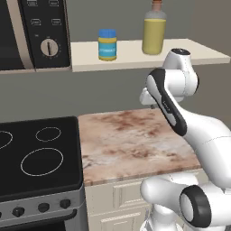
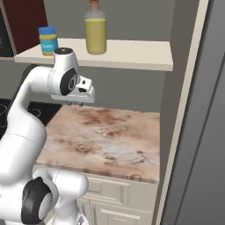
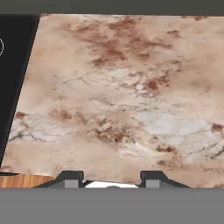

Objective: Move the mayonnaise and oil and vinegar bottle from the cabinet to the dining counter.

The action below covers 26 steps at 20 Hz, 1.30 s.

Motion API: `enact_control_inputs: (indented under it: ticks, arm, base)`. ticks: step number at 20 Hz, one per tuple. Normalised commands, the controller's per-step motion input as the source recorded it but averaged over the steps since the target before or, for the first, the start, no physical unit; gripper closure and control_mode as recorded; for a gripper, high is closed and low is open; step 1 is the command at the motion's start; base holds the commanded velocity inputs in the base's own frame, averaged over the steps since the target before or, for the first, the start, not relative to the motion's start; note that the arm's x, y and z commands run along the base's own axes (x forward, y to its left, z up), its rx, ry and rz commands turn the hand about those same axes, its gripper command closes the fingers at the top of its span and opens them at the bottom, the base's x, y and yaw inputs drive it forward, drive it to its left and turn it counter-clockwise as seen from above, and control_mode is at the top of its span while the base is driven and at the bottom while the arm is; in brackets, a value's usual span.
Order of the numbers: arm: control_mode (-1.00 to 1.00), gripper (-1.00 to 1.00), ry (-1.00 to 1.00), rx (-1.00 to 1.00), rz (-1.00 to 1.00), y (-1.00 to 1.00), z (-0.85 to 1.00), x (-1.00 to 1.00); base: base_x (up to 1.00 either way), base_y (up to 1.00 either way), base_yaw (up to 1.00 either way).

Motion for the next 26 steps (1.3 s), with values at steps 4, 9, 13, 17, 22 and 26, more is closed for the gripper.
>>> enact_control_inputs:
  ticks: [4, 9, 13, 17, 22, 26]
  arm:
    - [-1.0, -1.0, -0.12, 0.0, 0.02, 0.11, 0.02, -0.24]
    - [-1.0, -1.0, -0.47, -0.07, 0.02, 0.06, 0.23, -0.61]
    - [-1.0, -1.0, -0.42, -0.02, -0.02, -0.3, 0.71, -0.22]
    - [-1.0, -1.0, -0.4, 0.0, -0.05, -0.27, 1.0, -0.05]
    - [-1.0, -1.0, -0.28, 0.01, -0.1, -0.15, 1.0, 0.01]
    - [-1.0, -1.0, -0.14, 0.07, -0.13, -0.08, 1.0, 0.28]
  base:
    - [0.0, 0.0, 0.0]
    - [0.0, 0.0, 0.0]
    - [0.0, 0.0, 0.0]
    - [0.0, 0.0, 0.0]
    - [0.0, 0.0, 0.0]
    - [0.0, 0.0, 0.0]
